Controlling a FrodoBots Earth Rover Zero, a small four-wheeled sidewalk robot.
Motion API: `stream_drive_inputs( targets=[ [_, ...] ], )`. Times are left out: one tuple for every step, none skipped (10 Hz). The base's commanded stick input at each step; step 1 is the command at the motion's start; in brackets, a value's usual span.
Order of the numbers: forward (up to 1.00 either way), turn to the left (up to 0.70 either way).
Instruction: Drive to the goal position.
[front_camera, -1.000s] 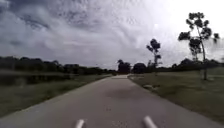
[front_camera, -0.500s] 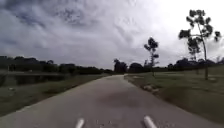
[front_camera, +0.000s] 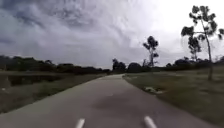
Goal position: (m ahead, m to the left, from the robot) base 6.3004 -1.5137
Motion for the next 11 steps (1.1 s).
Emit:
stream_drive_inputs(
  targets=[
    [0.69,0.03],
    [0.69,0.13],
    [0.69,0.29],
    [0.69,0.28],
    [0.69,0.09],
    [0.69,0.03],
    [0.69,0.03],
    [0.69,0.03],
    [0.69,0.03],
    [0.69,0.03],
    [0.69,0.03]
  ],
)
